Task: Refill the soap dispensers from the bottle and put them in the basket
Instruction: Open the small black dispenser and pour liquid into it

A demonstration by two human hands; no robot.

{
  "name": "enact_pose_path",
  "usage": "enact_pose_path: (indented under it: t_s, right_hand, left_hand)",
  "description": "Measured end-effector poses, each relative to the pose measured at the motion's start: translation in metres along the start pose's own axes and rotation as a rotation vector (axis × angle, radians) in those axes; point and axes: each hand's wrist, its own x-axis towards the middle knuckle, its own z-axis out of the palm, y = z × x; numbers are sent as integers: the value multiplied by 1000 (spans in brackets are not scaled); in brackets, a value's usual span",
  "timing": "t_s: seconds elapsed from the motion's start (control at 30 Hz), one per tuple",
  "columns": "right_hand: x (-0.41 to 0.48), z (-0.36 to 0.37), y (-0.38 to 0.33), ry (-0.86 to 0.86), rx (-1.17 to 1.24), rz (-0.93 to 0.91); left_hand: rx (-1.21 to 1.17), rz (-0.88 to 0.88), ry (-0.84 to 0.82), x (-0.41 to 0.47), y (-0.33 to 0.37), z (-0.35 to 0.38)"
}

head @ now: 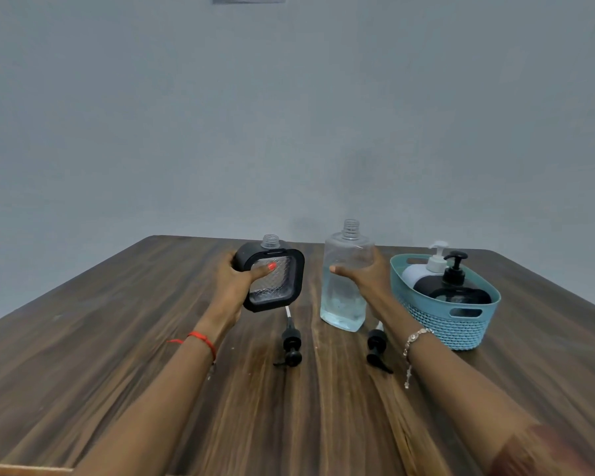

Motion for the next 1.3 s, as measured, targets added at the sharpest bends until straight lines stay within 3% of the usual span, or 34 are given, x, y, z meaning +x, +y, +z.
enact_pose_path:
  t_s: [0.13,0.47,0.93,1.3]
  right_hand:
    - [-7,5,-8,62,-57,-95]
    - [-19,-7,-61,-20,-421,-365]
    - [-40,-15,-101,-147,-895,-504]
    - [-43,-14,-105,-111,-1058,-617]
  left_hand:
    - [59,45,48,-2,-3,2]
    - [190,142,157,-20,7,6]
    - [277,230,260,-43,17,25]
    - [306,251,241,-55,18,26]
